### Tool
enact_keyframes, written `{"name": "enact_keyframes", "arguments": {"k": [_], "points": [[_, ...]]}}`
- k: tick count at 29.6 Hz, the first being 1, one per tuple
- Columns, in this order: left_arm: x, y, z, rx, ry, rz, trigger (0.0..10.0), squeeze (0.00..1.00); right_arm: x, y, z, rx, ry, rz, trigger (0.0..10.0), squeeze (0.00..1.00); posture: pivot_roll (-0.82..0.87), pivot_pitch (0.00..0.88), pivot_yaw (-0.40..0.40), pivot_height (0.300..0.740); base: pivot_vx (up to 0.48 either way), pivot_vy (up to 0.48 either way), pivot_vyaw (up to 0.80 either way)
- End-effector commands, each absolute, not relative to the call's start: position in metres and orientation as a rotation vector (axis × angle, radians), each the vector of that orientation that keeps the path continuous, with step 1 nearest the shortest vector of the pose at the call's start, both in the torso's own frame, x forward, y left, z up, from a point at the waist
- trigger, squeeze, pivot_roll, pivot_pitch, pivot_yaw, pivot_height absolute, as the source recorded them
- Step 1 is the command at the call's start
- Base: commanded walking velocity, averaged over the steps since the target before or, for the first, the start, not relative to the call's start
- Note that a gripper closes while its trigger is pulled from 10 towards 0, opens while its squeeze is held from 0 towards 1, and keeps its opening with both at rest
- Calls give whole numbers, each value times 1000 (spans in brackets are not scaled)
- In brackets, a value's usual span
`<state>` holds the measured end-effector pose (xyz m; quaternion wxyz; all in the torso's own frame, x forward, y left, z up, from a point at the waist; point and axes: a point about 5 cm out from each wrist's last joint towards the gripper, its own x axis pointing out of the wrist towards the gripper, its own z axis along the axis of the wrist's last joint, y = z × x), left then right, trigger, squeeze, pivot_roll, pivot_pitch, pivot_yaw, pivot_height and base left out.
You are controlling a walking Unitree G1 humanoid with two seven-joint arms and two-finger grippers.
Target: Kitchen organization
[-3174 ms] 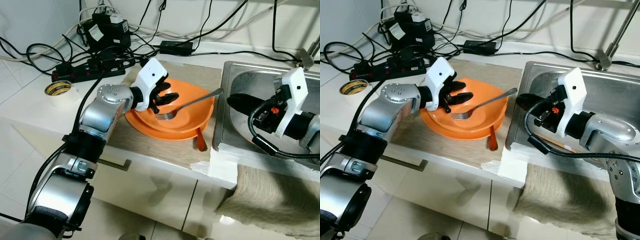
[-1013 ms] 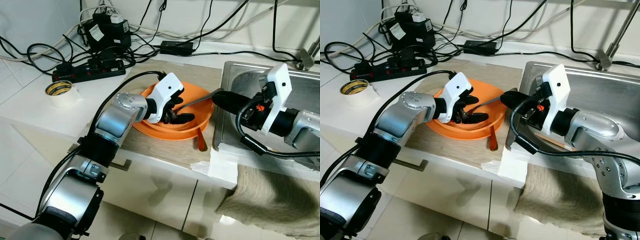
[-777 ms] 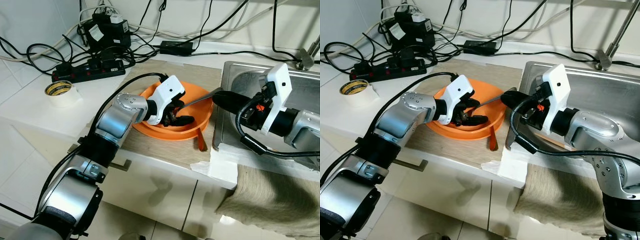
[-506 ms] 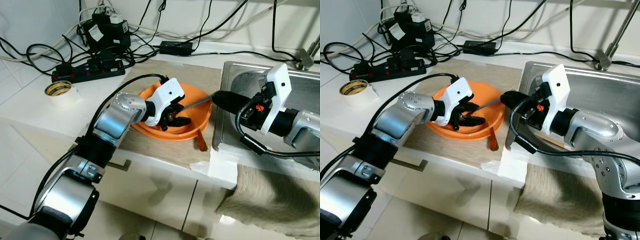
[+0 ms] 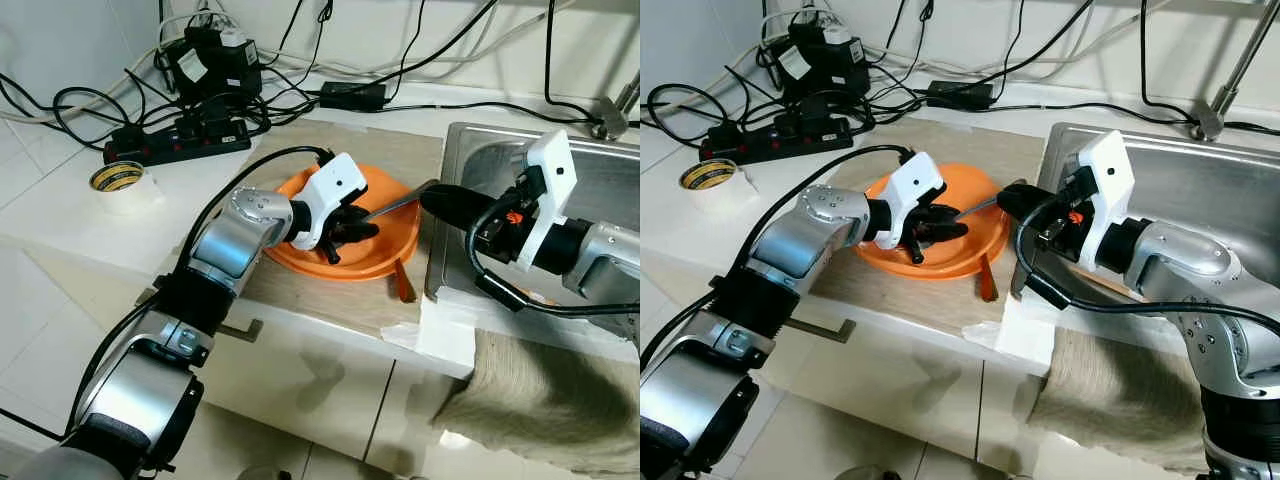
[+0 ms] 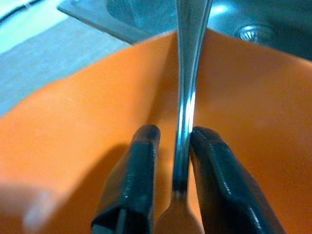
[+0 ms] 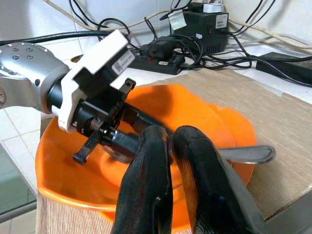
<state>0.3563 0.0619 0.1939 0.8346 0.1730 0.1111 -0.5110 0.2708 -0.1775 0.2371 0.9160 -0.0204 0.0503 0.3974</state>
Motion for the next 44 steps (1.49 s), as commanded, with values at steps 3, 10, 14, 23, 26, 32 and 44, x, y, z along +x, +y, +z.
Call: {"name": "enact_keyframes", "arguments": {"k": [3,10,14,23,26,32,44], "points": [[361,63,203,366,198,-1061,0,0,270,-175,240,-53,87,818,10000,0,-75,0,71,740,0,0,0],[361,63,202,367,192,-1060,0,0,270,-176,240,-52,88,815,10000,0,-74,0,70,740,0,0,0],[361,63,201,368,196,-1070,0,0,271,-176,240,-51,89,813,10000,0,-74,0,70,740,0,0,0],[362,65,213,339,162,-1063,0,0,272,-176,240,-46,88,808,10000,0,-68,0,70,740,0,0,0],[364,66,219,329,144,-1049,0,0,272,-175,240,-44,87,807,10000,0,-68,0,70,740,0,0,0],[367,69,238,314,87,-1025,0,0,274,-176,239,-39,84,798,10000,0,-64,0,73,740,0,0,0],[370,78,257,345,39,-998,0,0,279,-176,243,-20,58,763,10000,0,-59,0,75,740,0,0,0]]}}
